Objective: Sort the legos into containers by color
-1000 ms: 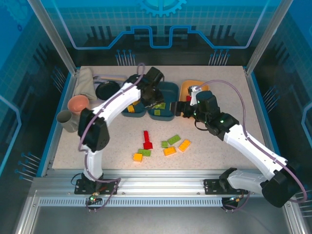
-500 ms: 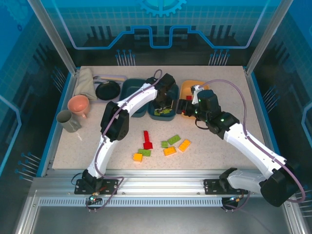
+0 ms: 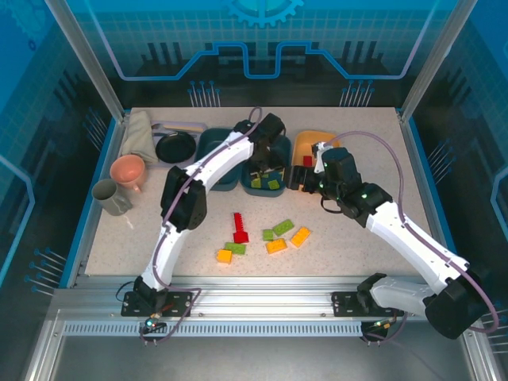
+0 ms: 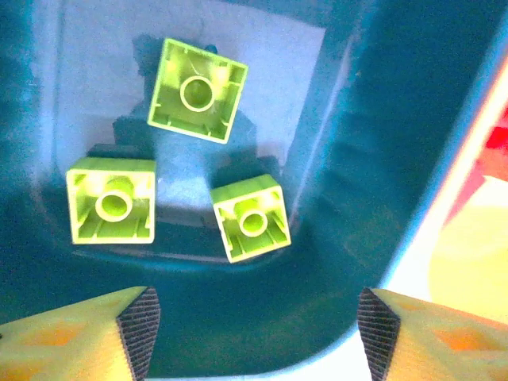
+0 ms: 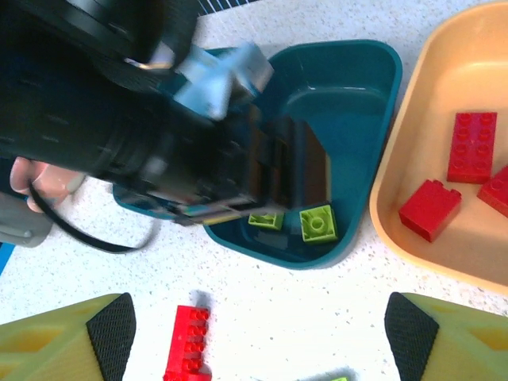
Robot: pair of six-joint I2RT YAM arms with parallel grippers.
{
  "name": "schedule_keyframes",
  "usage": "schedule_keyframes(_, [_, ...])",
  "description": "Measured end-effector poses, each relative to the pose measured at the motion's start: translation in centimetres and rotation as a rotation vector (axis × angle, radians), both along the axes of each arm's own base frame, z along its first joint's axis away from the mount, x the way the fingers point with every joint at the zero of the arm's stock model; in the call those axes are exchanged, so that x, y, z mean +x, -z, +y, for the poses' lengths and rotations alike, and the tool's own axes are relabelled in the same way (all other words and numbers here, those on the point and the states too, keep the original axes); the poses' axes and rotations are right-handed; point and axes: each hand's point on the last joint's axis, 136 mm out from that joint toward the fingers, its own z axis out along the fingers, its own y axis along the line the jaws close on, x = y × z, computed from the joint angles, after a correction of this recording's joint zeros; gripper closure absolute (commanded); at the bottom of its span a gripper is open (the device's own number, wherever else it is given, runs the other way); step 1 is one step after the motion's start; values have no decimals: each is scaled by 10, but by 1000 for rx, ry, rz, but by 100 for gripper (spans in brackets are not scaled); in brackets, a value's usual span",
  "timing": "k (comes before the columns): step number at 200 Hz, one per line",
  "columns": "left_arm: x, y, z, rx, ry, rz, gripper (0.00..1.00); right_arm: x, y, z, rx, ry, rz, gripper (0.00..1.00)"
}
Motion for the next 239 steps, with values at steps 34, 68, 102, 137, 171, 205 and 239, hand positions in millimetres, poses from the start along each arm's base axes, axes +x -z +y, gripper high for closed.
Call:
schedule_keyframes(34, [-34, -76, 41, -14, -49, -141, 22, -17, 3, 34, -80, -96, 21, 20])
schedule_keyframes(68, [-106, -120, 114, -49, -156, -273, 22, -49, 39, 102, -196, -266, 98, 23])
schedule_keyframes(102, [-181, -103, 169, -66, -215, -313, 21, -50, 94, 145, -308, -291, 281, 29])
schedule_keyframes(137, [-229, -90, 200, -99, -251, -344, 20, -50, 149, 163, -389, -278, 429, 28])
schedule_keyframes(171, [-244, -88, 209, -113, -269, -347, 20, -51, 177, 177, -423, -263, 523, 33])
schedule_keyframes(205, [-246, -86, 210, -108, -269, -340, 20, -47, 196, 184, -454, -236, 574, 46])
schedule_keyframes(239, [-247, -88, 209, -119, -266, -344, 20, -42, 210, 183, -508, -204, 603, 60])
